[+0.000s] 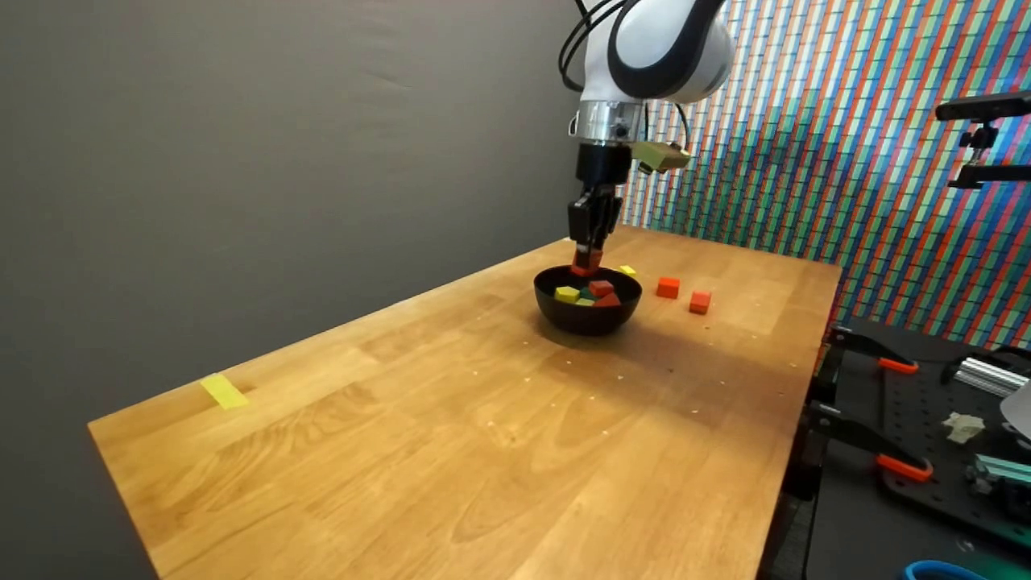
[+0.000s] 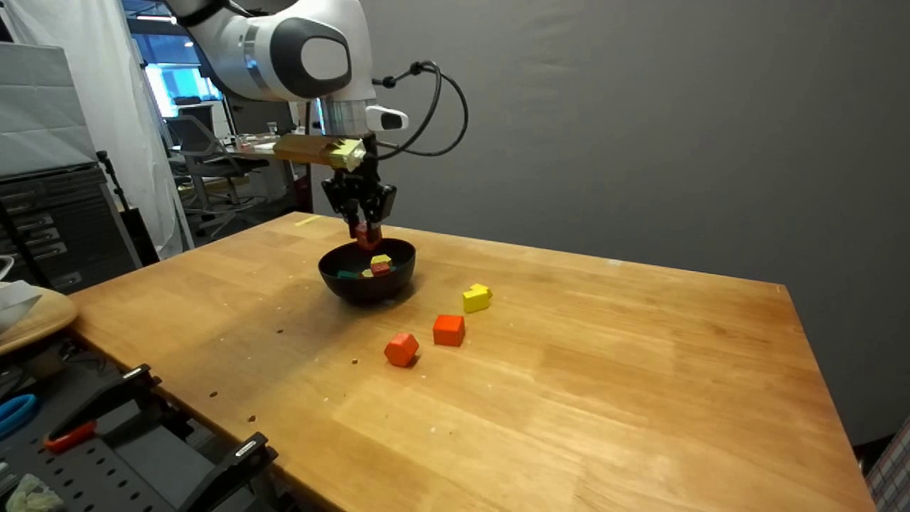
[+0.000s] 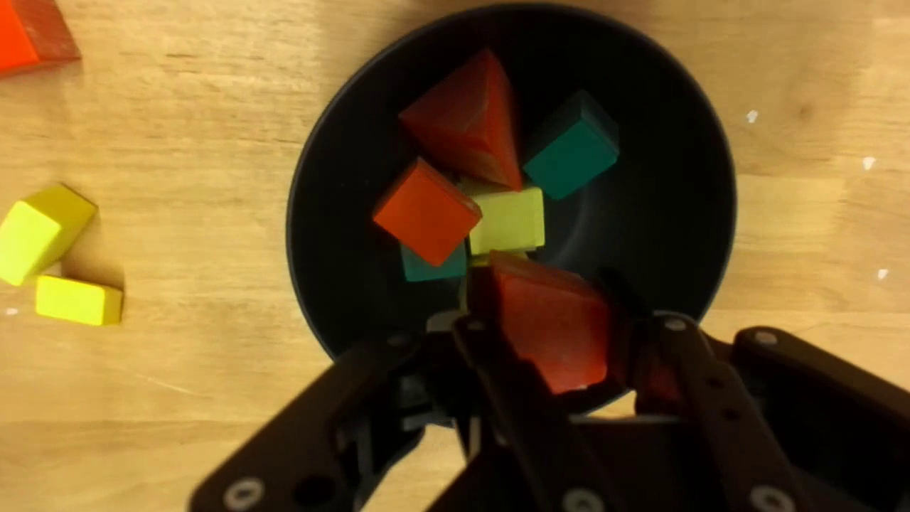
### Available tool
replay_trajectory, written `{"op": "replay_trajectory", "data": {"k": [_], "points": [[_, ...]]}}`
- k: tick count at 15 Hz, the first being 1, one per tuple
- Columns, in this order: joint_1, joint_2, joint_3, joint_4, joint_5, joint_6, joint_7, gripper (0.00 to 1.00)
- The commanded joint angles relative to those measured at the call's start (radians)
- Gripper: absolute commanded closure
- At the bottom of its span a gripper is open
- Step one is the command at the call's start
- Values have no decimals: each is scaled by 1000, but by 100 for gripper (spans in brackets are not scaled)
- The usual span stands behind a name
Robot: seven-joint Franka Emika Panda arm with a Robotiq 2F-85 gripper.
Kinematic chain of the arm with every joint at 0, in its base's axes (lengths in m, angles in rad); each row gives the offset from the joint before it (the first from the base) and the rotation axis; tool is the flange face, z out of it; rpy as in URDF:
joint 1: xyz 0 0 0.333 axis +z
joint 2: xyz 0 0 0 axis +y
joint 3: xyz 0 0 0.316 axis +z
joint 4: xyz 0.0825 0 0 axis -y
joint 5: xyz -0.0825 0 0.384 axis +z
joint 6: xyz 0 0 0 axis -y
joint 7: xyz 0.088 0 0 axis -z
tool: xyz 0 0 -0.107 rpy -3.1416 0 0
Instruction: Put the blocks in the bowl
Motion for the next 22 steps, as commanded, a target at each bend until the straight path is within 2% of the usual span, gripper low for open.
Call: {"op": "replay_trajectory", "data": {"k": [1,2,3,4,5,10,13,16,17,19,22], "points": [[-21,131,25,151,40,-37,-28,88],[-26,146,32,171,47,-42,-29,88],[-31,157,39,189,57,-48,-32,72],[-37,157,42,196,67,-51,-31,38],[-39,154,43,200,73,-50,-30,37],[-59,17,10,118,65,-112,-3,1],[-90,-78,-61,23,49,-77,36,0],[-145,-102,-131,-39,72,-66,53,0],[-118,-58,-107,25,54,-85,35,0],[-153,-71,-134,-10,55,-82,34,0],[-161,-1,-137,19,68,-50,53,0]]}}
